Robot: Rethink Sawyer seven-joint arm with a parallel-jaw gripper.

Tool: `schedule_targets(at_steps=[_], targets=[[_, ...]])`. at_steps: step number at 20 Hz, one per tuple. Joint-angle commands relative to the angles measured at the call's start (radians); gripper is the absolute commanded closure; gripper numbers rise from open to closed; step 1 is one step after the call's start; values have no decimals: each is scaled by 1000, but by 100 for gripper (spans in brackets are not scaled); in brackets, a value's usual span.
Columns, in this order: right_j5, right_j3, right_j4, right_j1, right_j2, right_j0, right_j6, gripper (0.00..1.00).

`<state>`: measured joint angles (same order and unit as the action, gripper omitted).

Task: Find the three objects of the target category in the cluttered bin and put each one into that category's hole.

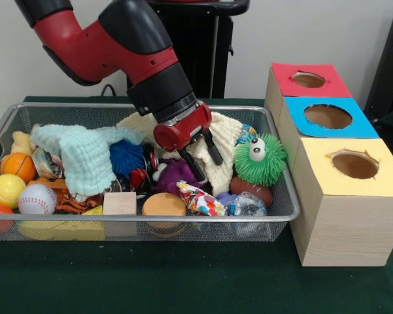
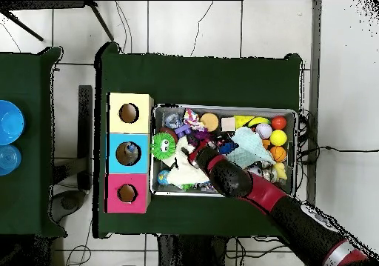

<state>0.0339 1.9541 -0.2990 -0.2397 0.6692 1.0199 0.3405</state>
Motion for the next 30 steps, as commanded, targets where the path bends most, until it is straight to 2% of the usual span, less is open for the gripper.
schedule_targets(at_steps=[1,8,15,30], targets=[[-72,-19,-63,64,50,22,226,0],[-117,-12,-105,102,110,66,238,0],[-132,-28,-104,93,117,51,256,0],[-203,-70,-135,138,89,11,260,0]])
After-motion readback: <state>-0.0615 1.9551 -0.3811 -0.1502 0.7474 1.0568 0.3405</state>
